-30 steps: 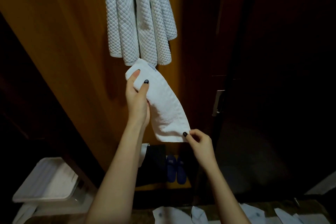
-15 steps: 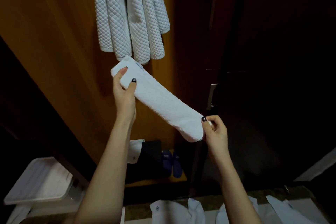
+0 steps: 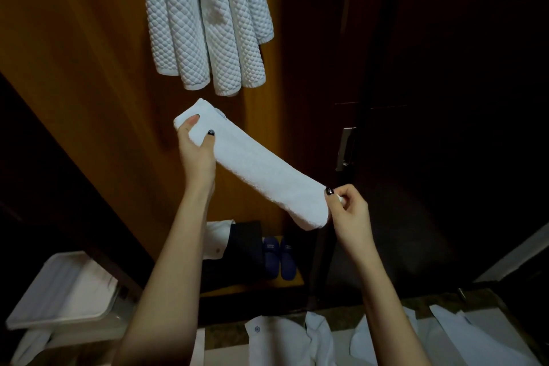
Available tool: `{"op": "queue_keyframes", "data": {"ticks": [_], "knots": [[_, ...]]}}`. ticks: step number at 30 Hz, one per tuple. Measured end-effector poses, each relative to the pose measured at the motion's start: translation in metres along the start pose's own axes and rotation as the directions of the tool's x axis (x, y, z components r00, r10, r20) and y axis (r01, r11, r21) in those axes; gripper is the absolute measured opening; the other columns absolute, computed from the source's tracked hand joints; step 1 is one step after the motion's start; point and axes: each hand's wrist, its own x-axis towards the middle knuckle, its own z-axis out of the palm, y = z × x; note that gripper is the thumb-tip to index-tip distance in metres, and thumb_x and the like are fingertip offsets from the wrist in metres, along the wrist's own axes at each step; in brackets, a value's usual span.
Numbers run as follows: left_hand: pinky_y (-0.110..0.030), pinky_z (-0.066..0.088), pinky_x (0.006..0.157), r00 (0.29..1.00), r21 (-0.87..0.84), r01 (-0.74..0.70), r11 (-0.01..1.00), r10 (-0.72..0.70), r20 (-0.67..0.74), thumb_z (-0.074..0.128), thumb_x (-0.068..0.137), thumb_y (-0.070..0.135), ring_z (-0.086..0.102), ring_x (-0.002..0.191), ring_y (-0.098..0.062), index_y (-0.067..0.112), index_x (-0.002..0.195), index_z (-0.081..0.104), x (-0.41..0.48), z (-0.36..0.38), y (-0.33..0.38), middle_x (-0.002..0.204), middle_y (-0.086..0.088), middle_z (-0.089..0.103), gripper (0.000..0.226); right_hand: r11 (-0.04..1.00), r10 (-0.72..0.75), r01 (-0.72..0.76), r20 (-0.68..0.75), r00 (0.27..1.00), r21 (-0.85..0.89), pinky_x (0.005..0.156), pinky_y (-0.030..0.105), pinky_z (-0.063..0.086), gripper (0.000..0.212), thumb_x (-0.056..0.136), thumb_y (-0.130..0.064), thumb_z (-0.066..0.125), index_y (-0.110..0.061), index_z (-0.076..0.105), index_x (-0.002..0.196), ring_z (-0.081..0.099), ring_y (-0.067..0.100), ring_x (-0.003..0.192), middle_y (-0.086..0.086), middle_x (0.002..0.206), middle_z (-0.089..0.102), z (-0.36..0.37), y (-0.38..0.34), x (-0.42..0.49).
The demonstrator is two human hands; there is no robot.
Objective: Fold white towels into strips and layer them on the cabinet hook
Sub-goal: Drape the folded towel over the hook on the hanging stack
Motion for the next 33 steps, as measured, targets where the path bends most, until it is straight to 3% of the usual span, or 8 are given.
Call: {"op": "queue_keyframes", "data": {"ticks": [3,6,11,18,22,28,30,33], "knots": [[-0.011,0.051,0.062,0.998,0.005,0.01,1.0,-0.01,0.063,0.056,0.095,0.003,0.059,0.099,-0.007,0.016,0.139,0.041,0.004,0.001,0.002,0.13,-0.006,0.052,0.048,0.986,0.135,-0.143,0.09,0.987,0.091,0.05,0.015,0.04,0.006,0.095,-0.007,0.059,-0.011,0.055,0.092,0.051,0.003,0.056,0.002,0.069,0.058,-0.001,-0.001,0.0],[-0.014,0.052,0.064,0.993,-0.012,0.004,1.0,-0.003,0.117,0.057,0.094,0.002,0.06,0.096,-0.006,0.014,0.14,0.039,0.008,0.004,0.008,0.12,0.001,0.054,0.051,0.872,0.332,-0.423,0.336,0.881,0.248,0.057,0.02,0.05,0.014,0.093,-0.007,0.061,-0.007,0.063,0.106,0.062,0.011,0.065,0.005,0.078,0.07,-0.007,0.0,-0.001],[-0.015,0.052,0.067,0.995,-0.063,-0.056,0.996,0.061,0.082,0.055,0.095,0.003,0.06,0.102,-0.01,0.014,0.141,0.037,0.005,0.008,0.018,0.13,-0.008,0.052,0.051,0.773,0.465,-0.573,0.372,0.803,0.271,0.055,0.018,0.042,0.017,0.094,-0.007,0.059,-0.009,0.06,0.076,0.056,0.012,0.064,0.008,0.071,0.06,0.0,0.013,-0.007],[-0.014,0.052,0.067,1.0,-0.146,-0.002,0.989,0.001,-0.005,0.053,0.096,0.001,0.06,0.099,-0.005,0.019,0.14,0.037,-0.012,0.012,0.016,0.12,0.005,0.052,0.05,0.616,0.447,-0.55,0.325,0.834,0.564,0.08,0.052,0.058,0.015,0.1,-0.013,0.051,-0.015,0.059,0.112,0.068,0.038,0.104,0.011,0.113,0.071,0.016,0.024,-0.005],[-0.016,0.053,0.071,0.999,-0.165,0.023,0.986,-0.026,-0.021,0.053,0.096,0.001,0.061,0.103,-0.005,0.023,0.136,0.039,-0.019,0.007,0.012,0.123,0.003,0.054,0.047,0.731,0.366,-0.375,0.136,0.921,0.571,0.094,0.049,0.052,0.01,0.098,-0.008,0.051,-0.013,0.06,0.096,0.065,0.028,0.106,0.01,0.109,0.068,0.016,0.023,-0.002],[-0.017,0.054,0.069,0.996,-0.286,0.049,0.957,-0.07,-0.061,0.053,0.095,-0.001,0.066,0.096,-0.003,0.02,0.137,0.042,-0.028,0.002,0.008,0.119,0.005,0.057,0.048,0.917,0.221,-0.201,-0.021,0.975,0.344,0.073,0.028,0.053,0.015,0.099,-0.01,0.052,-0.017,0.064,0.103,0.069,0.01,0.083,-0.005,0.089,0.073,0.013,0.016,-0.006],[-0.019,0.055,0.068,0.992,-0.346,0.062,0.936,-0.095,-0.079,0.054,0.095,-0.001,0.068,0.094,-0.005,0.023,0.133,0.044,-0.032,0.0,0.008,0.118,0.004,0.058,0.046,0.935,0.222,-0.21,-0.01,0.975,0.285,0.073,0.024,0.054,0.018,0.1,-0.012,0.05,-0.01,0.064,0.112,0.07,0.012,0.089,0.001,0.096,0.074,0.014,0.013,-0.008],[-0.025,0.056,0.069,0.985,-0.445,0.083,0.892,-0.142,-0.1,0.056,0.094,0.001,0.07,0.094,-0.009,0.029,0.126,0.051,-0.036,-0.003,0.012,0.118,0.001,0.061,0.042,0.88,0.296,-0.349,0.202,0.934,0.322,0.079,0.034,0.053,0.022,0.096,-0.017,0.056,-0.004,0.068,0.109,0.069,0.023,0.092,0.012,0.101,0.073,0.014,0.009,-0.011]]}}
